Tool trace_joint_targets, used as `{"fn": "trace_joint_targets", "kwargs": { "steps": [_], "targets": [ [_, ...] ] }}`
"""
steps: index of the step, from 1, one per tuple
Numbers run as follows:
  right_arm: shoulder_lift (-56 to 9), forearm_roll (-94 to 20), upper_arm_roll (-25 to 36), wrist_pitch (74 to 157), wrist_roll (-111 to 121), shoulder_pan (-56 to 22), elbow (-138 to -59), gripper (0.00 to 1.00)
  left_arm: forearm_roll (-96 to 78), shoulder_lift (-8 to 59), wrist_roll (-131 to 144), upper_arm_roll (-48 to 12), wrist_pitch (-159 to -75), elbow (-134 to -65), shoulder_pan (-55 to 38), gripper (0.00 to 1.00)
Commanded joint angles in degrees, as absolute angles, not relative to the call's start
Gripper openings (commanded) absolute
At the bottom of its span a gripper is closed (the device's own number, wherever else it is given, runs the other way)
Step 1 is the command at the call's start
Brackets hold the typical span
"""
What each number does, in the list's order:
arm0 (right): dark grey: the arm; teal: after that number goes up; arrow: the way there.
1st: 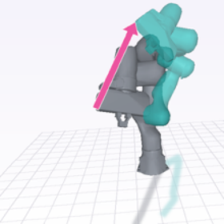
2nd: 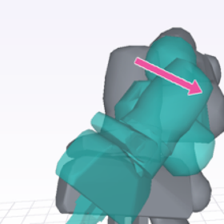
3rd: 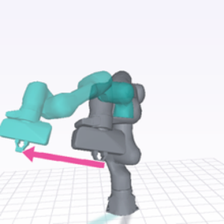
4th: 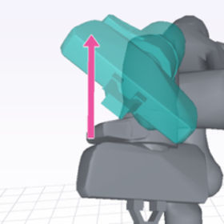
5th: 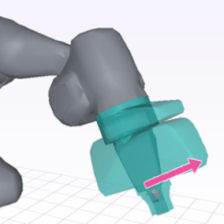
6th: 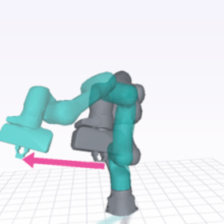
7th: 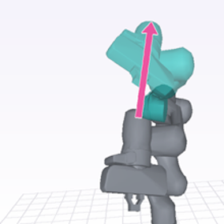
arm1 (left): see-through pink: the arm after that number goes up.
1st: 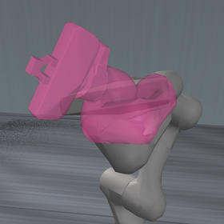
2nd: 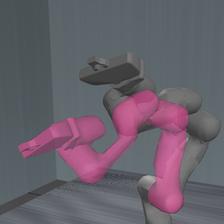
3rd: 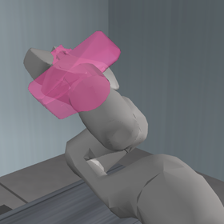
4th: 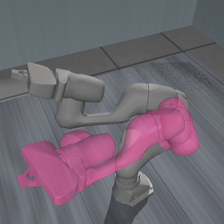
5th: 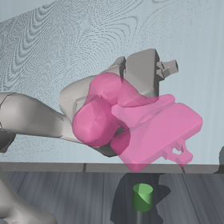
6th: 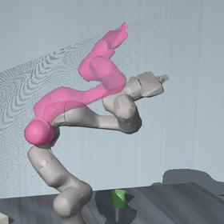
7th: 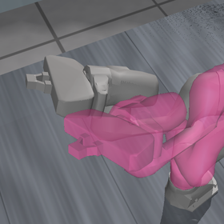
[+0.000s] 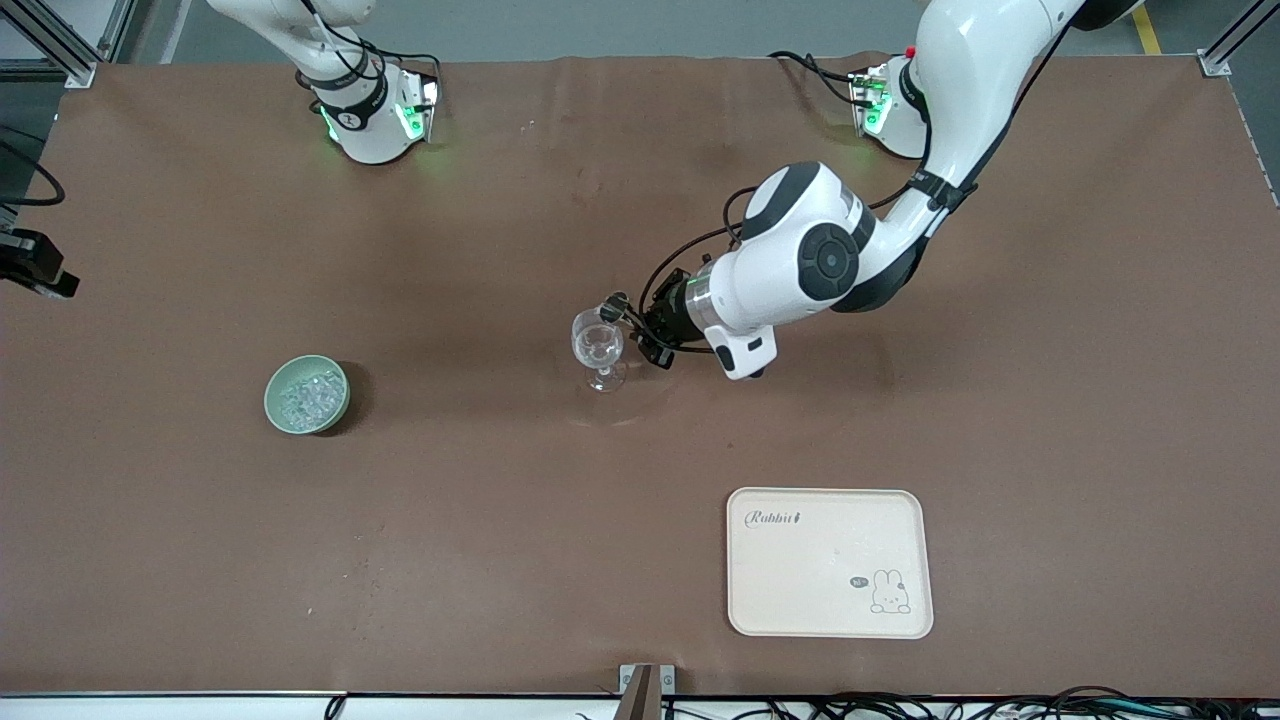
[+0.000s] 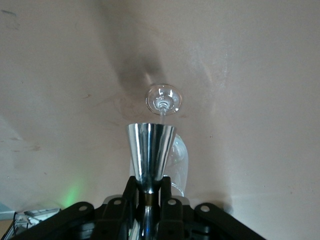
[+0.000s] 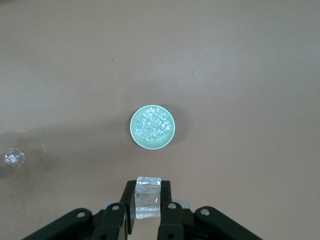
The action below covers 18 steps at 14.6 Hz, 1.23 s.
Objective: Pour wine and add ice with both arms
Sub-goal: 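Tilt the held jigger over the wine glass with the left gripper, then place the jigger on the white tray while the right gripper carries ice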
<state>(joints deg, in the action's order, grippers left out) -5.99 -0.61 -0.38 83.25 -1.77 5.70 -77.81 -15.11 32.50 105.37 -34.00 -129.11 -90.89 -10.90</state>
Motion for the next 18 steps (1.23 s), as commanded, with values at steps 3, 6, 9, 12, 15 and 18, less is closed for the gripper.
{"fn": "trace_joint_targets", "kwargs": {
  "steps": [3, 6, 9, 12, 15, 18],
  "targets": [
    [-5.54, -1.23, -1.32, 83.76, -2.64, 6.59, -78.13, 0.01, -10.64, 33.05, 109.16, -33.49, -129.37, -89.47, -12.39, 0.00],
    [-5.54, -1.23, -1.41, 83.76, -2.64, 6.77, -78.05, 0.01, -11.77, 35.32, 108.20, -33.83, -129.29, -89.30, -10.82, 0.00],
    [-5.62, -1.23, -1.41, 83.76, -2.64, 6.68, -78.05, 0.01, -21.06, 36.91, 105.04, -34.10, -128.76, -87.36, -10.64, 0.00],
    [-5.62, -1.23, -1.49, 83.50, -2.64, 6.50, -78.05, 0.01, -31.96, 37.09, 99.86, -34.10, -127.19, -86.58, -8.71, 0.00],
    [-5.62, -1.32, -1.76, 82.97, -2.72, 5.81, -78.05, 0.01, -36.46, 37.44, 95.47, -34.10, -125.07, -86.48, -3.72, 0.00],
    [-5.63, -1.32, -4.82, 82.97, -7.71, 2.82, -78.05, 0.01, -41.04, 40.86, 93.35, -34.01, -125.07, -84.65, 1.66, 0.00]
  ]
}}
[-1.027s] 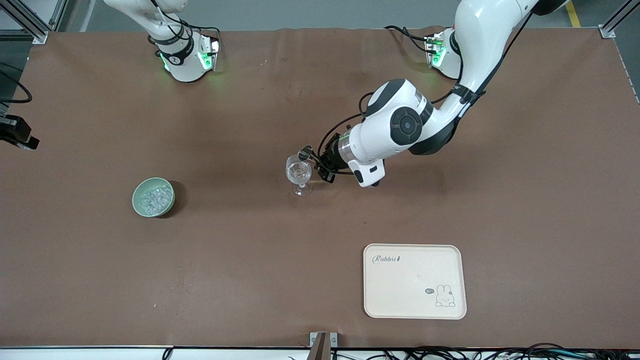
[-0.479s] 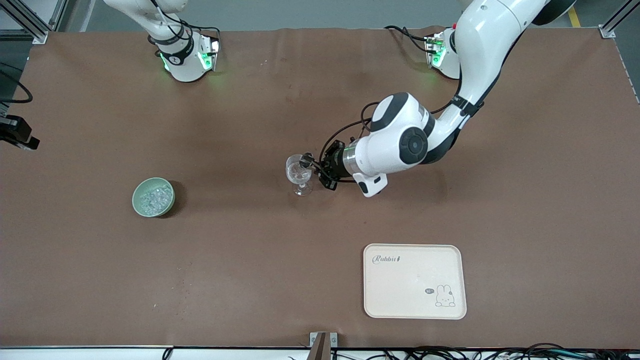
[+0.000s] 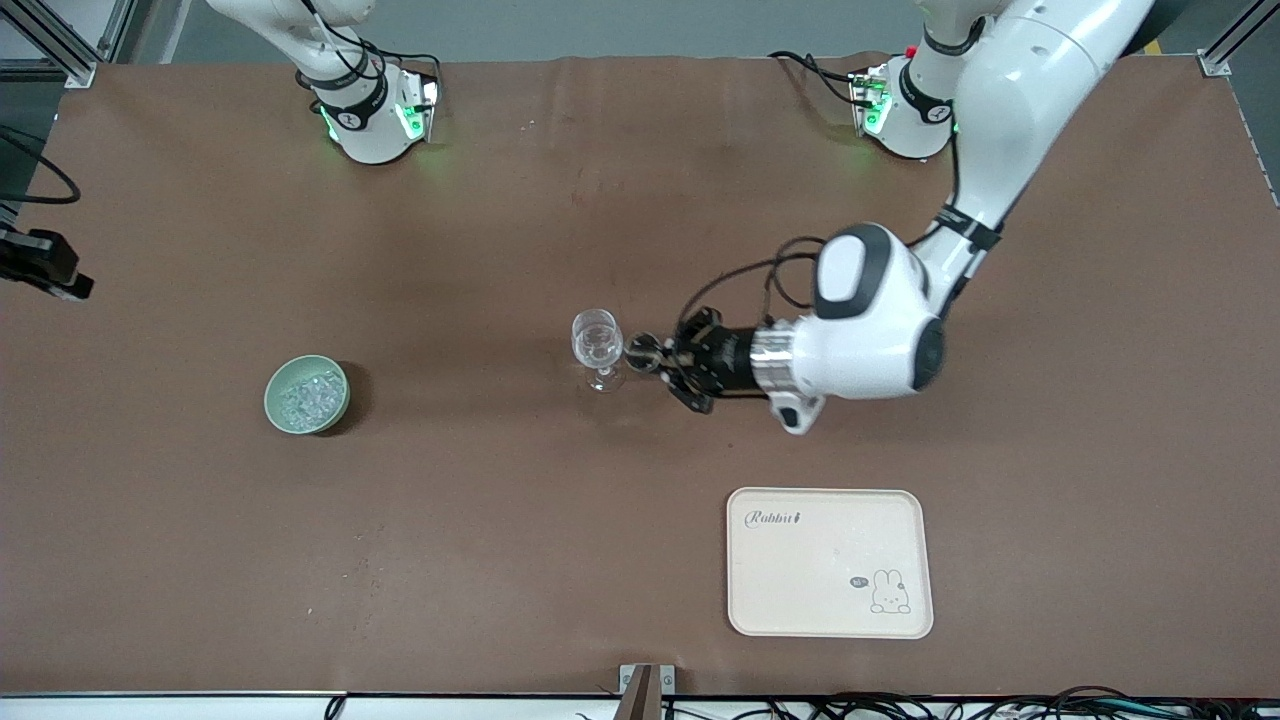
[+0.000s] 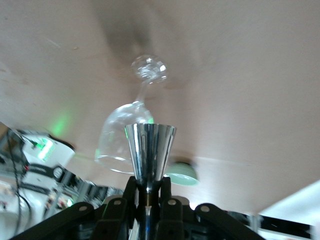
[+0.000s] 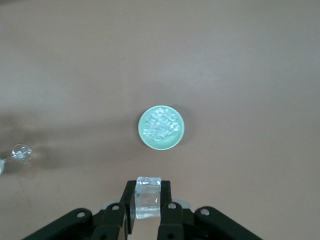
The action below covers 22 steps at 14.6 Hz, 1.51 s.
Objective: Pour wine and add ice with both arms
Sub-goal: 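Place the jigger on the white tray while the right gripper carries ice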
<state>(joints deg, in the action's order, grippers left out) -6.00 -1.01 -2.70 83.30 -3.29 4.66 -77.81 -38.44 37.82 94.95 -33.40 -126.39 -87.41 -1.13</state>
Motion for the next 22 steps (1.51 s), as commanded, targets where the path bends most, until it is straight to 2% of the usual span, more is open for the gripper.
{"fn": "trace_joint_targets", "kwargs": {
  "steps": [1, 5, 8, 11, 18, 22],
  "targets": [
    [-5.63, -1.32, -5.79, 83.14, -10.61, 0.46, -78.05, 0.01, -41.22, 42.52, 92.73, -34.01, -125.07, -83.33, 3.06, 0.00],
    [-8.17, -1.05, -6.15, 84.98, -20.19, -9.65, -77.78, 0.01, -45.42, 50.17, 90.19, -33.84, -125.51, -77.18, 9.38, 0.01],
    [-11.85, -0.62, -6.15, 87.18, -25.20, -16.76, -77.78, 0.00, -50.44, 53.60, 80.28, -33.75, -125.68, -76.73, 14.14, 0.01],
    [-16.77, -0.62, -6.15, 95.51, -34.77, -22.66, -77.70, 0.01, -50.98, 56.59, 72.26, -32.96, -126.73, -76.12, 15.91, 0.01],
    [-26.53, -1.05, -6.24, 100.81, -48.60, -31.72, -77.70, 0.02, -50.98, 61.95, 62.15, -31.64, -134.37, -74.09, 16.34, 0.01],
    [-27.68, -2.19, -6.33, 100.90, -48.78, -33.83, -77.96, 0.03, -54.30, 64.07, 54.78, -31.64, -135.09, -74.09, 17.14, 0.01]
  ]
}}
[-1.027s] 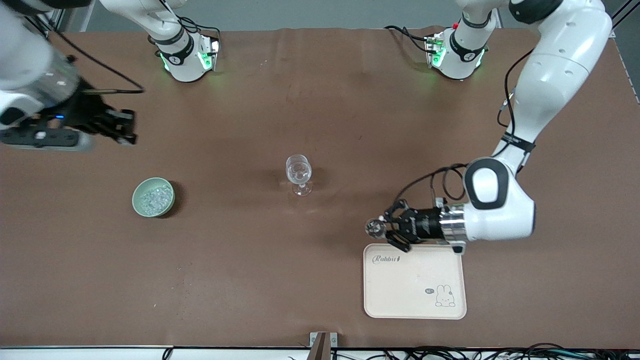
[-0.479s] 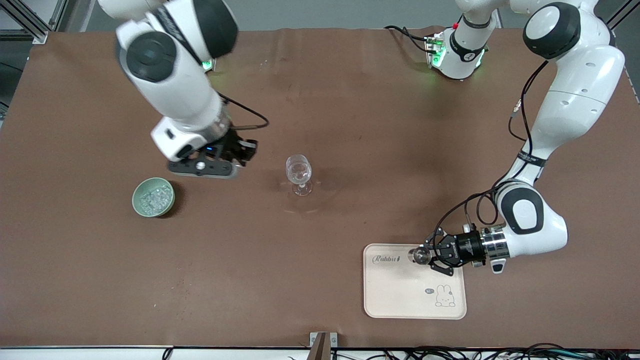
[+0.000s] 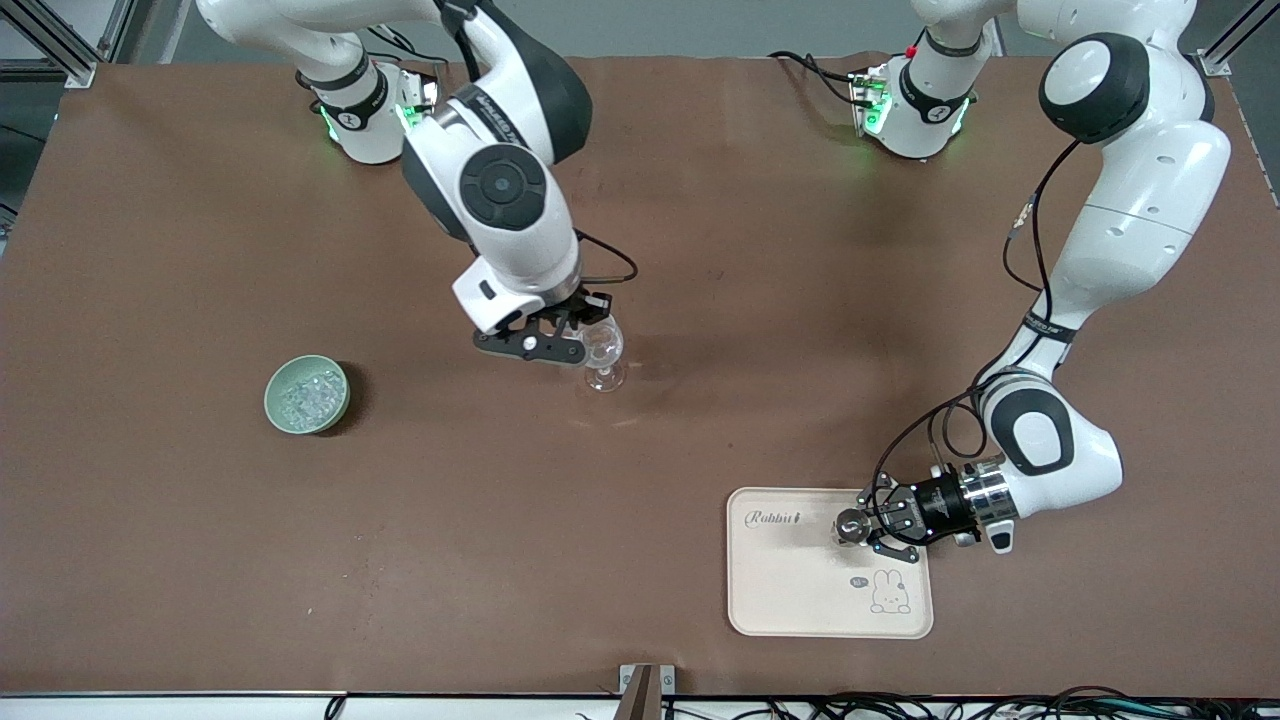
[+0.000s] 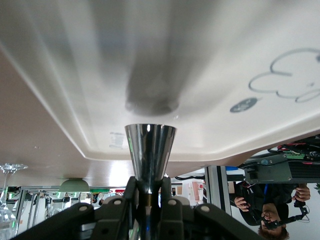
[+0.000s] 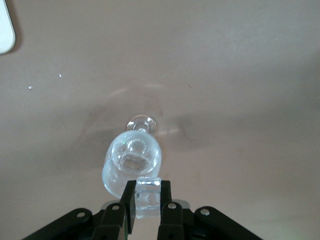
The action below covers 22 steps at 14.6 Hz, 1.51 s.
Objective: Pour wine and add ice with both arms
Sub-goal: 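Place the jigger on the white tray while the right gripper carries ice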
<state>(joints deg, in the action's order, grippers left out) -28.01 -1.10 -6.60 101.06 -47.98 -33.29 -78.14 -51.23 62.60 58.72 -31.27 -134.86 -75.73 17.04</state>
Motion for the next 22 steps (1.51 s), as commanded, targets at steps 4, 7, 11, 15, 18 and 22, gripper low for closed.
{"fn": "trace_joint_targets", "kwargs": {
  "steps": [4, 7, 11, 15, 18, 22],
  "targets": [
    [-29.35, -5.10, -6.33, 103.53, -48.78, -35.42, -78.31, 0.04, -56.69, 65.21, 50.80, -31.55, -135.09, -74.27, 17.67, 0.02],
    [-30.32, -5.10, -6.24, 103.36, -48.78, -35.95, -78.49, 0.05, -56.78, 65.30, 51.06, -31.29, -135.09, -74.53, 17.67, 0.47],
    [-30.32, -4.75, -6.24, 103.01, -48.51, -35.95, -79.80, 0.07, -56.25, 64.95, 50.97, -31.11, -135.00, -74.79, 17.67, 1.00],
    [-30.32, -4.48, -6.24, 103.01, -48.60, -35.95, -80.16, 0.09, -55.38, 61.98, 51.42, -31.11, -133.78, -75.06, 19.42, 1.00],
    [-30.32, -4.22, -6.24, 103.36, -48.69, -35.95, -80.16, 0.12, -44.26, 57.67, 51.68, -30.32, -127.90, -75.59, 21.17, 1.00],
    [-30.41, -4.04, -6.15, 103.45, -48.69, -35.95, -80.07, 0.14, -22.20, 51.43, 51.94, -30.59, -117.45, -75.15, 24.26, 1.00]
  ]
}}
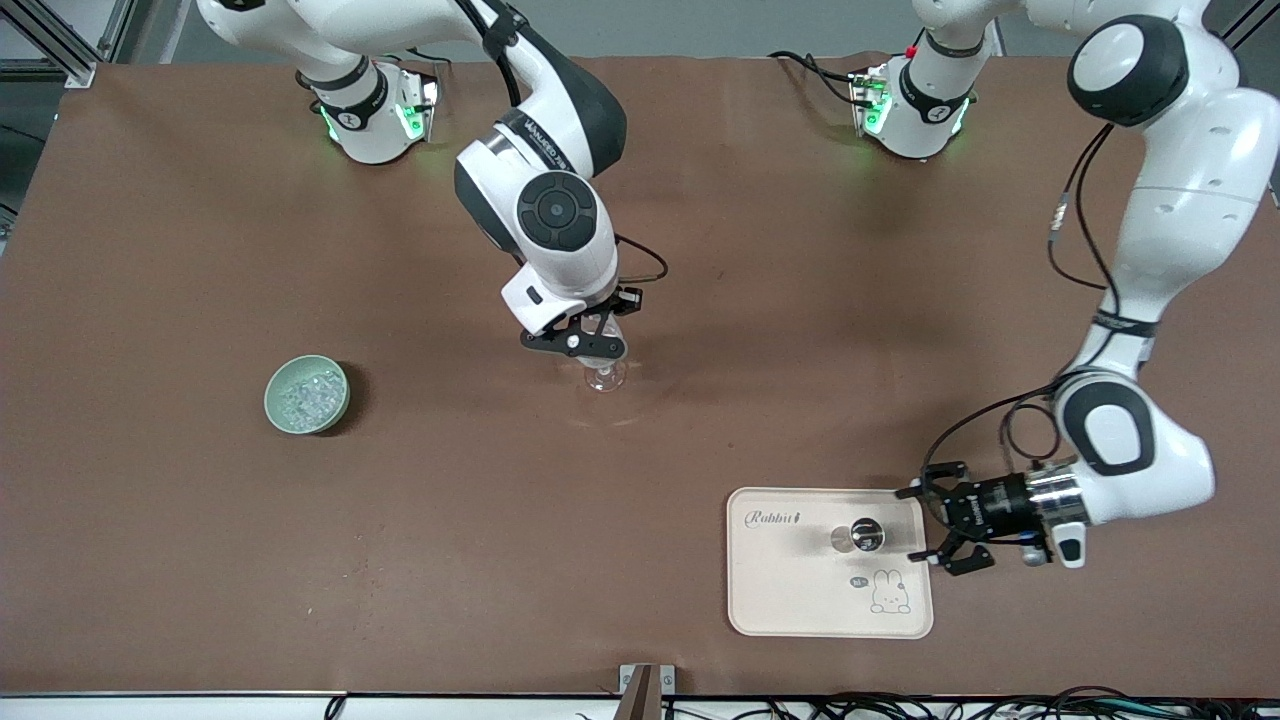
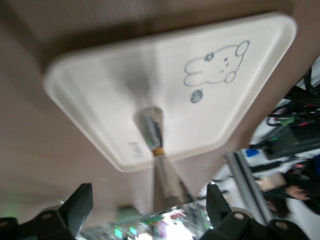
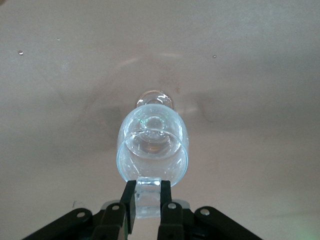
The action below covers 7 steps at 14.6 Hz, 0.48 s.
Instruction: Pour wine and add ice with both arms
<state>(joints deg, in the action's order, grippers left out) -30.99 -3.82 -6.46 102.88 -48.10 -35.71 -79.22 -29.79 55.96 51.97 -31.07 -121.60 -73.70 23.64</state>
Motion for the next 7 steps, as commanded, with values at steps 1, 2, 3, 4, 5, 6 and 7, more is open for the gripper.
{"fn": "trace_joint_targets", "kwargs": {
  "steps": [1, 2, 3, 4, 5, 6, 7],
  "targets": [
    [-30.58, -4.04, -6.15, 103.53, -48.69, -35.95, -80.07, 0.14, -17.28, 49.07, 51.77, -30.85, -114.55, -75.06, 24.26, 1.00],
    [-30.76, -3.96, -6.15, 103.54, -48.78, -35.95, -80.07, 0.16, -14.44, 46.78, 51.51, -31.02, -111.56, -75.06, 24.26, 1.00],
    [-30.76, -4.04, -6.15, 103.45, -48.78, -35.95, -80.07, 0.17, -13.81, 45.19, 51.50, -31.29, -108.31, -74.97, 24.26, 1.00],
    [-30.76, -4.04, -6.15, 103.45, -48.69, -35.95, -80.07, 0.20, -13.36, 42.39, 51.33, -31.81, -105.24, -74.62, 24.17, 1.00],
    [-30.76, -3.96, -6.15, 103.45, -48.69, -35.95, -79.98, 0.24, -12.66, 39.84, 51.24, -32.16, -103.55, -74.62, 24.17, 1.00],
    [-30.76, -3.96, -6.15, 103.45, -48.69, -35.86, -79.98, 0.29, -11.18, 37.03, 50.02, -32.34, -102.23, -74.62, 24.00, 1.00],
    [-30.76, -3.96, -6.15, 103.45, -48.69, -35.86, -79.89, 0.33, -7.86, 33.61, 46.79, -32.52, -100.39, -74.71, 23.39, 1.00]
  ]
}}
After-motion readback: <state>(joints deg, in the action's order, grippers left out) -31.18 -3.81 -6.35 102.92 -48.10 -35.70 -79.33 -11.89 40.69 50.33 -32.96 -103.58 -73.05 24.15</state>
